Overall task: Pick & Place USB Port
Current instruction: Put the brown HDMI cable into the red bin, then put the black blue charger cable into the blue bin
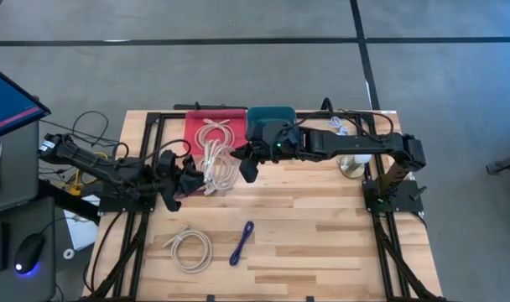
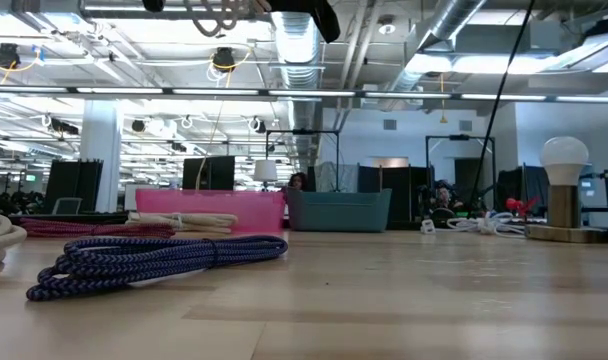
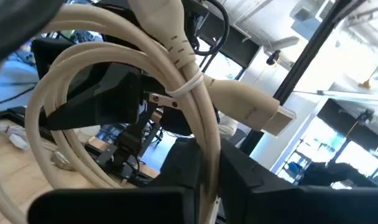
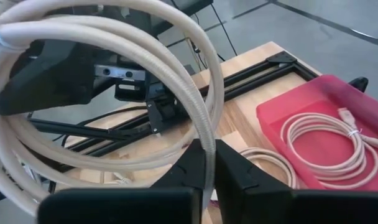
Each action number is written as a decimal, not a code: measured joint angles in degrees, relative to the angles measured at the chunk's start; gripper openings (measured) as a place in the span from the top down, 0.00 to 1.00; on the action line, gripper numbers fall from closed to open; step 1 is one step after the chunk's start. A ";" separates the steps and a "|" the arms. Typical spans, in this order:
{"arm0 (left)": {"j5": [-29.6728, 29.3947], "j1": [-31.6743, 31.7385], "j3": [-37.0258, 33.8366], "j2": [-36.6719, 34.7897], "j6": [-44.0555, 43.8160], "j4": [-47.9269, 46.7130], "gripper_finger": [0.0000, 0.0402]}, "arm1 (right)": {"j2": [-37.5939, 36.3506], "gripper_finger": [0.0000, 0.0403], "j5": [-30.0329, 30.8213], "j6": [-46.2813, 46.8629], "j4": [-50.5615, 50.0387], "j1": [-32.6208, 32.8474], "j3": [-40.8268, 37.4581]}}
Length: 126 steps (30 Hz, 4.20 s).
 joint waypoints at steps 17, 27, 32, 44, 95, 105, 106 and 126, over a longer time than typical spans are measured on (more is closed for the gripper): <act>-0.65 3.63 -0.04 -1.95 7.25 -0.16 0.96 | -14.49 0.70 -5.82 0.19 -11.66 0.97 0.05; -8.48 12.69 -0.04 -3.78 7.88 -14.27 0.96 | -22.35 0.73 21.44 -1.48 -22.85 10.60 0.03; -8.63 19.41 -0.04 -3.82 8.14 -16.05 0.96 | -24.31 0.75 32.36 1.86 -30.26 15.76 0.03; -1.24 37.94 -0.04 -0.87 7.78 -22.80 0.96 | -24.39 0.75 46.11 19.36 -45.84 24.34 -0.49; 11.82 55.32 0.02 27.74 2.00 -18.46 0.75 | -24.37 0.75 49.83 25.74 -47.89 28.81 -2.00; 23.45 55.11 0.02 22.32 3.23 -12.28 0.73 | -24.38 0.75 49.79 25.60 -48.06 28.81 -1.98; 24.88 55.06 0.02 20.91 3.29 -11.71 0.74 | -24.39 0.75 49.79 25.59 -48.06 28.86 -1.98; 21.69 28.69 0.02 -8.02 7.33 -9.88 0.96 | -24.39 0.75 49.58 21.47 -47.83 28.95 -1.98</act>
